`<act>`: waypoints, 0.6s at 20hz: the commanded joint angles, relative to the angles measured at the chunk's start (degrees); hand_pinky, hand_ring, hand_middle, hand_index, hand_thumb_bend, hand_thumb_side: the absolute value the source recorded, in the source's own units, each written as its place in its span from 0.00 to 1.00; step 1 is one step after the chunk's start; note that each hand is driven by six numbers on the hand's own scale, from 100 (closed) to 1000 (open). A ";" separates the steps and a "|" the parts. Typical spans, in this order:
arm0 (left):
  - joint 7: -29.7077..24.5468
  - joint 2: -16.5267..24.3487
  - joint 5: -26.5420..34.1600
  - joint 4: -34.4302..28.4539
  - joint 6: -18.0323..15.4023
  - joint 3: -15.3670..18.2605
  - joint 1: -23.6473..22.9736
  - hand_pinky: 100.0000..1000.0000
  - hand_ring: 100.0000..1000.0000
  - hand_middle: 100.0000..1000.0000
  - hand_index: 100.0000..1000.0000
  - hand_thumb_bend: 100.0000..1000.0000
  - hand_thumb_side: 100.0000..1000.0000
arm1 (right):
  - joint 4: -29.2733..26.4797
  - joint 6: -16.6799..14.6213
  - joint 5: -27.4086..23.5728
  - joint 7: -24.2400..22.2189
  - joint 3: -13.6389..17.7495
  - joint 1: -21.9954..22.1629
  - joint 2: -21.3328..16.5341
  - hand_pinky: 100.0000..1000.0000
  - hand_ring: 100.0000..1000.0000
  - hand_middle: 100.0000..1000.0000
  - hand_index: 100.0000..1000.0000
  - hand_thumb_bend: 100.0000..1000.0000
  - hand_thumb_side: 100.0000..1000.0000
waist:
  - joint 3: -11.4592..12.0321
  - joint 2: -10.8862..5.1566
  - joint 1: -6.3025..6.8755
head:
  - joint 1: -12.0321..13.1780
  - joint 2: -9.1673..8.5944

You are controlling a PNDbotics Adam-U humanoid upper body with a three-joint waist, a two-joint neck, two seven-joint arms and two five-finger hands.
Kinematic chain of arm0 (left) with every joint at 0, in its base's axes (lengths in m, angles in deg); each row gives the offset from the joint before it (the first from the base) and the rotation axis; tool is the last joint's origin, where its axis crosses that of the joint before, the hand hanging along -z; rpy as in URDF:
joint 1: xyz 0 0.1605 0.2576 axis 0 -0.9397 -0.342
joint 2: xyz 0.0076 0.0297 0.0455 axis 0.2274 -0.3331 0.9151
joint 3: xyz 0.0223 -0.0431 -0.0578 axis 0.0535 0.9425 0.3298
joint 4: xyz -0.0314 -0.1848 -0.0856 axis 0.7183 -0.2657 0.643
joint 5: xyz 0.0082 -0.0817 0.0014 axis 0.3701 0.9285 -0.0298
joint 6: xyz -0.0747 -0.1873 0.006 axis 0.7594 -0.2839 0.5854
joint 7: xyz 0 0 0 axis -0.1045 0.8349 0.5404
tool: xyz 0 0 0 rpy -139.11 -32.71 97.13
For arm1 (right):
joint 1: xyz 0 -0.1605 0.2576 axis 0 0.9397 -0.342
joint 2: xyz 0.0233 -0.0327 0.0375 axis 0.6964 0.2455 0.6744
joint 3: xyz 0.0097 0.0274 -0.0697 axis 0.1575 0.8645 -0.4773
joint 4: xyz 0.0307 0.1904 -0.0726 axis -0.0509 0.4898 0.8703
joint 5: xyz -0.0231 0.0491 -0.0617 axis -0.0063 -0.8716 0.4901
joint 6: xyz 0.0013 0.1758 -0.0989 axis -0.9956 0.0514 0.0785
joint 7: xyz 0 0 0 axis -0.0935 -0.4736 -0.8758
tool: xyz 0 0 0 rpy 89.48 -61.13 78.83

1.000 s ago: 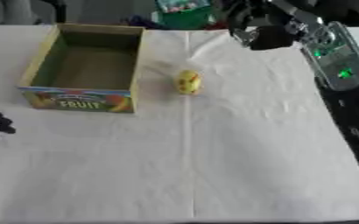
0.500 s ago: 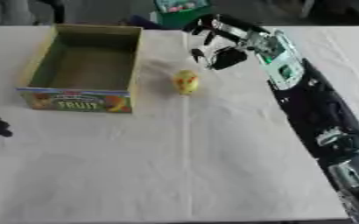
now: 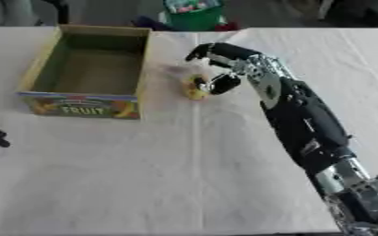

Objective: Pick up objects on the table and place them in the box.

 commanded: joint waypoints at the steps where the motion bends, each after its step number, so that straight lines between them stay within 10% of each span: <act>1: -0.11 0.66 0.05 -0.90 -0.15 0.07 0.82 0.42 0.46 0.42 0.64 0.00 0.77 | -0.07 -0.56 1.34 0.30 0.34 -1.18 -0.68 0.71 0.88 0.87 0.91 0.00 0.15 | -0.16 -0.84 0.08 | -0.10 -0.53; 12: 0.04 0.73 0.07 -0.89 -0.14 0.22 0.78 0.42 0.46 0.42 0.64 0.00 0.77 | -6.34 -2.86 -3.43 -9.82 -1.70 0.11 -2.66 0.72 0.88 0.87 0.92 0.00 0.17 | -0.64 -1.33 -0.21 | 0.06 -0.45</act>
